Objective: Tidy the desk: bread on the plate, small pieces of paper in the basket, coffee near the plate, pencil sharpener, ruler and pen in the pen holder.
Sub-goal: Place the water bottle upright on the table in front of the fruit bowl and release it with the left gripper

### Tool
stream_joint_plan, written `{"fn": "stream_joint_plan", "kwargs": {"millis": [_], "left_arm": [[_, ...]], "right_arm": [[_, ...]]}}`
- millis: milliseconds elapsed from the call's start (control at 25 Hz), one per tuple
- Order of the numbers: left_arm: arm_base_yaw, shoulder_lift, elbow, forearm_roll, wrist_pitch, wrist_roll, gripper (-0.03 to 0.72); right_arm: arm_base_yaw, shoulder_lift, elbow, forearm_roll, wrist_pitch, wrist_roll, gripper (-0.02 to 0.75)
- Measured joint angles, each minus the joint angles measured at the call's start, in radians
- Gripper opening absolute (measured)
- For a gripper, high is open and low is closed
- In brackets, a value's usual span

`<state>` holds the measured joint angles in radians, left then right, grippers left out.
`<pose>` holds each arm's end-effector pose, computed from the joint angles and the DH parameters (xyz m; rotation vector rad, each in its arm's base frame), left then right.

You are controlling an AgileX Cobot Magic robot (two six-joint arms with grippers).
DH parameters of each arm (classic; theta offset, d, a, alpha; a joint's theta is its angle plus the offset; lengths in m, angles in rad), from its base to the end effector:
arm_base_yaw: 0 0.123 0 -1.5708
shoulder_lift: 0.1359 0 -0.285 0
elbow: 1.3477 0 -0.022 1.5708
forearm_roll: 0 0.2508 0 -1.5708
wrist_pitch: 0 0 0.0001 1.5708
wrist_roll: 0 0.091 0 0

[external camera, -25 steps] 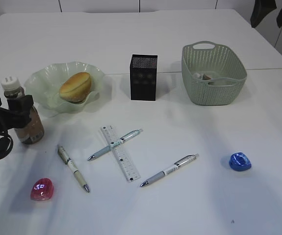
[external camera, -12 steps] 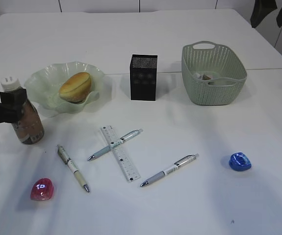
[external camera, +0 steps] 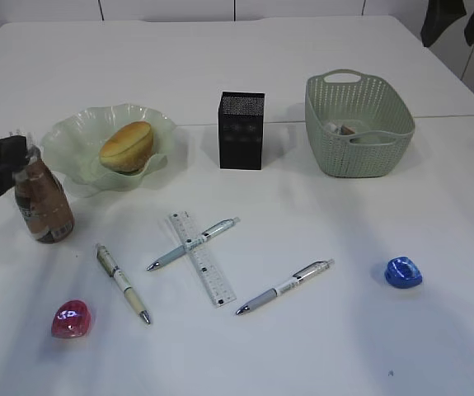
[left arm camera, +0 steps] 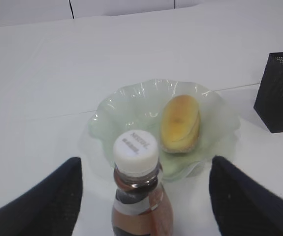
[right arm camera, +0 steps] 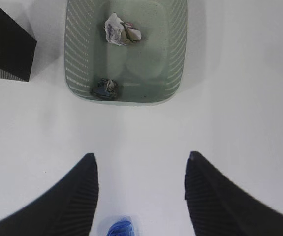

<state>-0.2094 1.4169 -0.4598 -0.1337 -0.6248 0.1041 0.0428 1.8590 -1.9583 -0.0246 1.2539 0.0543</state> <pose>0.2571 -0.0474 0.2080 0.1311 1.8154 -0.0804 0.4032 0.0151 0.3711 0.0130 2.6376 -0.0005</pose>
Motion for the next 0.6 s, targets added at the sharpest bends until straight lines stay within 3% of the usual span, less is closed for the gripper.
{"fn": "stream_joint_plan", "kwargs": {"millis": [360,600], "left_arm": [[0.0,-0.225,0.0,-0.027,0.165,0.013,0.569],[0.0,-0.38,-0.024,-0.027,0.412,0.013,0.552]], "right_arm": [[0.0,0.0,0.0,0.0,0.0,-0.002,0.444],[0.0,0.0,0.0,0.015,0.0,-0.002,0.443]]}}
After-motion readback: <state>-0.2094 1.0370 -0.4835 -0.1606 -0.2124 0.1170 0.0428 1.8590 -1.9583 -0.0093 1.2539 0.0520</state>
